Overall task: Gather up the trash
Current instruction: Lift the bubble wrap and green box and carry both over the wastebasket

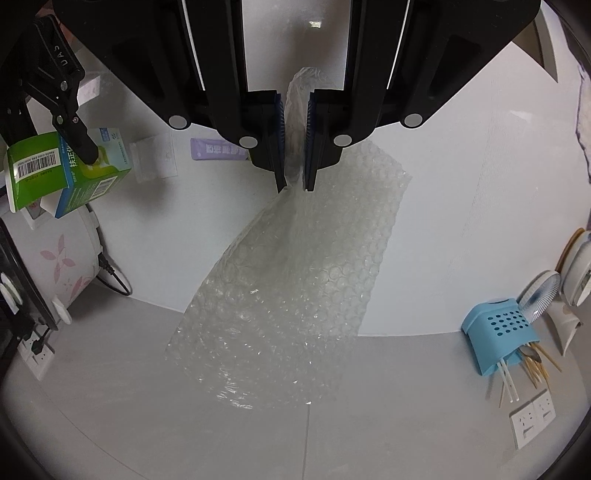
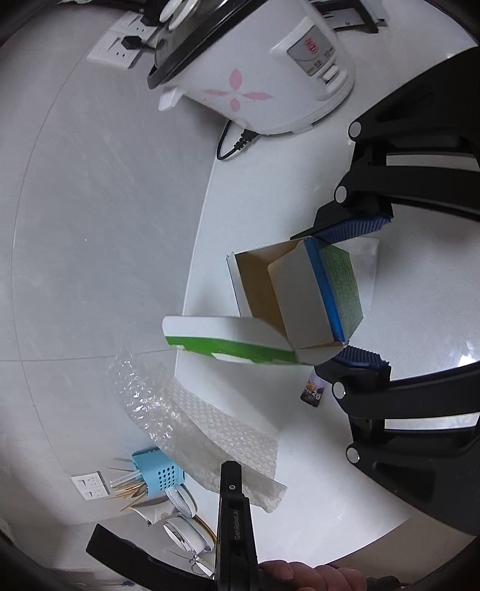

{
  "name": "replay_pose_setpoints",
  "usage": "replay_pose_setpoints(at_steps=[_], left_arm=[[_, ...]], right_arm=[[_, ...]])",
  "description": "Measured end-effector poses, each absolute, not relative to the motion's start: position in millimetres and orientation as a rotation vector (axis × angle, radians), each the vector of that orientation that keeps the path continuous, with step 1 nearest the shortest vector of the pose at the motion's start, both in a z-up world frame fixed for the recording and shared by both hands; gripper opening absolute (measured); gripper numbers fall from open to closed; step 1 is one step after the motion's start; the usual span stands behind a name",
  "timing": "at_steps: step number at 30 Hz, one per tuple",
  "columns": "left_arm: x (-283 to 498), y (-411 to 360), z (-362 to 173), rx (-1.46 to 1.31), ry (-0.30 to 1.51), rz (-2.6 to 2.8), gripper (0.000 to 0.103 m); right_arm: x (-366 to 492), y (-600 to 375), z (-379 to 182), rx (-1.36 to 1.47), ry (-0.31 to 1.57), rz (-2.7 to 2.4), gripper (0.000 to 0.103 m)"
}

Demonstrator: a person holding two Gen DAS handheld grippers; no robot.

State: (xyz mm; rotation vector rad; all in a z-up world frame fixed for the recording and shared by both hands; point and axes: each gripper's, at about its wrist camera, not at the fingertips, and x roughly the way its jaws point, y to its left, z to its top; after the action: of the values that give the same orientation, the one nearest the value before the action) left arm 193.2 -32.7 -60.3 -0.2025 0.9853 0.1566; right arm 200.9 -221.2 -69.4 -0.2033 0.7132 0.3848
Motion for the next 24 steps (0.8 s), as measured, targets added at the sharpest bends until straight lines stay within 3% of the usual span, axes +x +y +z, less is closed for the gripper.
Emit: replay_pose_setpoints(at_steps=[24], left_arm=[[-10,2,-37,-0.189,0.922,0.060,0.008]], right_arm=[[13,-161,-46,-0.169,0.636,0.343,0.047]])
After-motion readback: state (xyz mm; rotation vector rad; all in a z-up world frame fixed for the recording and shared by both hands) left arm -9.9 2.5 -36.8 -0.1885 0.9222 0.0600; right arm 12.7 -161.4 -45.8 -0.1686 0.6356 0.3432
